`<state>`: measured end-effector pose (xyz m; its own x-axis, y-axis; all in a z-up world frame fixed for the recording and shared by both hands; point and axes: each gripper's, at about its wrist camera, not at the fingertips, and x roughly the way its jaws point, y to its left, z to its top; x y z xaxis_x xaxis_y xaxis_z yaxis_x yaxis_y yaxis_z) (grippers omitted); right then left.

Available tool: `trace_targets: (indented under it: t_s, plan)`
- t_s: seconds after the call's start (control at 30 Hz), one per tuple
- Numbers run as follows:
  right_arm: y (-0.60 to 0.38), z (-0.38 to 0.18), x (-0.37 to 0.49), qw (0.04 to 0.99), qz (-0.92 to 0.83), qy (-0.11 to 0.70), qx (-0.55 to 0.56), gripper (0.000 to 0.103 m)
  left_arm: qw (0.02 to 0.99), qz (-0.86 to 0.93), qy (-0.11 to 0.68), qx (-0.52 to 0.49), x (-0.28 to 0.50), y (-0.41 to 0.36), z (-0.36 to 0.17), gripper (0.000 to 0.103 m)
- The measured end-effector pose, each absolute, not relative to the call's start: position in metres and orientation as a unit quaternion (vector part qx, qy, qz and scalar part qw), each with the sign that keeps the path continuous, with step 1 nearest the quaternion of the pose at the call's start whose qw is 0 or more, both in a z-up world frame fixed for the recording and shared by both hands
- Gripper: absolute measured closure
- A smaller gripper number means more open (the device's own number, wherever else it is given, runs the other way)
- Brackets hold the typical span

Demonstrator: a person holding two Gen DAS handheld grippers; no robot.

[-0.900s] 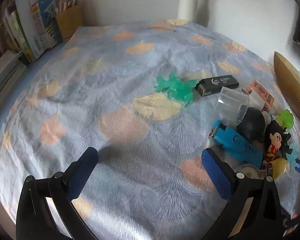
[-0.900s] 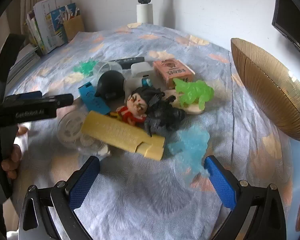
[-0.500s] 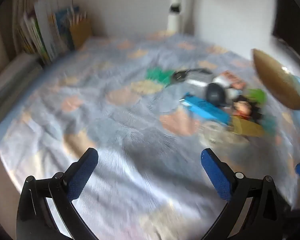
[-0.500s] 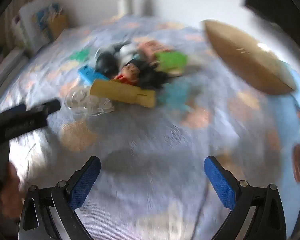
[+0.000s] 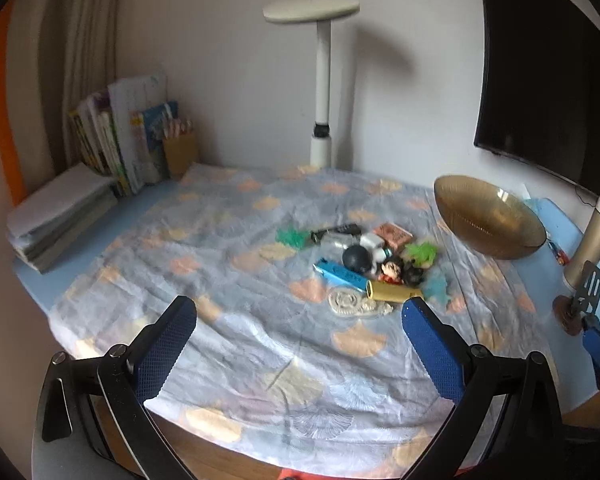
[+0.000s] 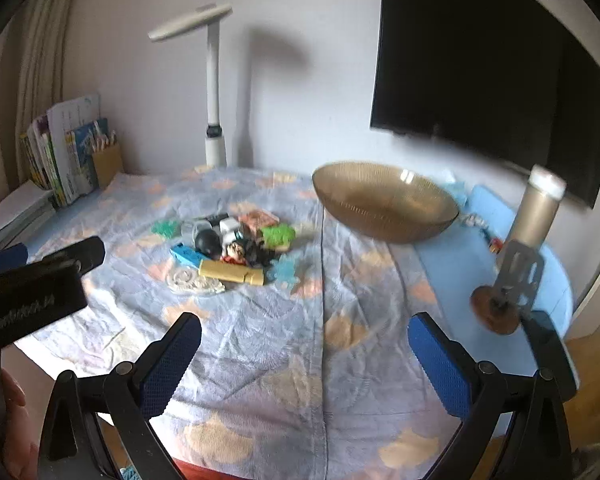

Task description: Organize rigid objects

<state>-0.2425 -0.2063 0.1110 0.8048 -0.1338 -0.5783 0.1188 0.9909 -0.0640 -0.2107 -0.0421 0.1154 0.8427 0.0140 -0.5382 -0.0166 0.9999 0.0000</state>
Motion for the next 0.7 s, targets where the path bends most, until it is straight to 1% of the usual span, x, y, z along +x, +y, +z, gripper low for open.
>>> trace_targets:
  t_s: [0.17, 0.33, 0.53, 0.7]
  plan:
    - [-0.210, 0.111, -0.258, 0.955, -0.062, 0.291, -0.008, 0.000, 0.962, 0.029, 0.271, -0.002, -0.217, -0.040, 0.128, 0.001]
    - [-0.220, 0.112, -0.254, 0.958, -0.059, 0.282, -0.003, 0.000, 0.964, 0.045, 0.262, -0.002, -0.217, -0.035, 0.129, 0.001]
    - [-0.221, 0.103, -0.236, 0.958, -0.055, 0.281, 0.011, 0.000, 0.959, 0.049, 0.278, -0.008, -0.201, -0.035, 0.118, 0.001]
    - [-0.216, 0.093, -0.223, 0.957, -0.059, 0.284, 0.003, 0.000, 0.952, 0.048, 0.301, -0.017, -0.184, -0.031, 0.098, 0.001]
